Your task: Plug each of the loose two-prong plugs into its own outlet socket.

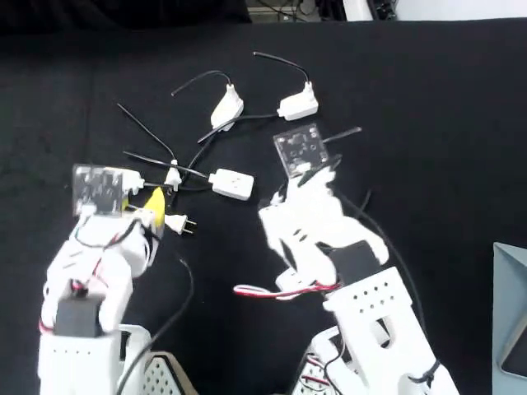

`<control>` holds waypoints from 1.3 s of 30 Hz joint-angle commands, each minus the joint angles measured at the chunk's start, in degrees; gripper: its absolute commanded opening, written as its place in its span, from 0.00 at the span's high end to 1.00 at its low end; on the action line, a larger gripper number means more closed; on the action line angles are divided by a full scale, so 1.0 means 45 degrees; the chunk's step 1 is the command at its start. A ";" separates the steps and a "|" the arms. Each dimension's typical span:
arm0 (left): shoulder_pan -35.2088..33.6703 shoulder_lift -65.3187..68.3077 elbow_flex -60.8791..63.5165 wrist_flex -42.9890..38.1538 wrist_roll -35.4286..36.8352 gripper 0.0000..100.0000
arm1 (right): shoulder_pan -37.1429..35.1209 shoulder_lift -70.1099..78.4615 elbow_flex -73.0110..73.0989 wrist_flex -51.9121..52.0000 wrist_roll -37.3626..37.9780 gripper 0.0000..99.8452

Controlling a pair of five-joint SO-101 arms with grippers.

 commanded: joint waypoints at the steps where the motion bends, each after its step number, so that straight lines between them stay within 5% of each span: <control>1: -0.0029 0.2716 -0.2061 -0.0156 -0.0742 0.83 | 0.1250 -0.0205 -0.0049 -0.0391 0.1035 0.99; 9: 0.0674 0.7560 -0.4503 -0.0215 -0.3907 0.82 | 0.3419 -0.0205 -0.0166 -0.0430 0.1797 0.99; 14: 0.0694 0.9748 -0.5714 -0.0176 -0.4415 0.73 | 0.4630 -0.0205 -0.0205 -0.0449 0.2462 0.99; 24: 0.0166 1.2581 -0.6789 -0.0137 -0.7306 0.73 | 0.5841 -0.0205 -0.0361 -0.0449 0.2813 0.99; 32: 0.3995 1.2386 -0.7121 0.2071 -0.5099 0.73 | 0.7092 -0.0205 -0.0518 -0.0391 0.3126 0.99; 39: 0.7726 1.2503 -0.7062 0.1856 -0.1954 0.73 | 0.7853 -0.0225 -0.0928 -0.0371 0.3067 0.99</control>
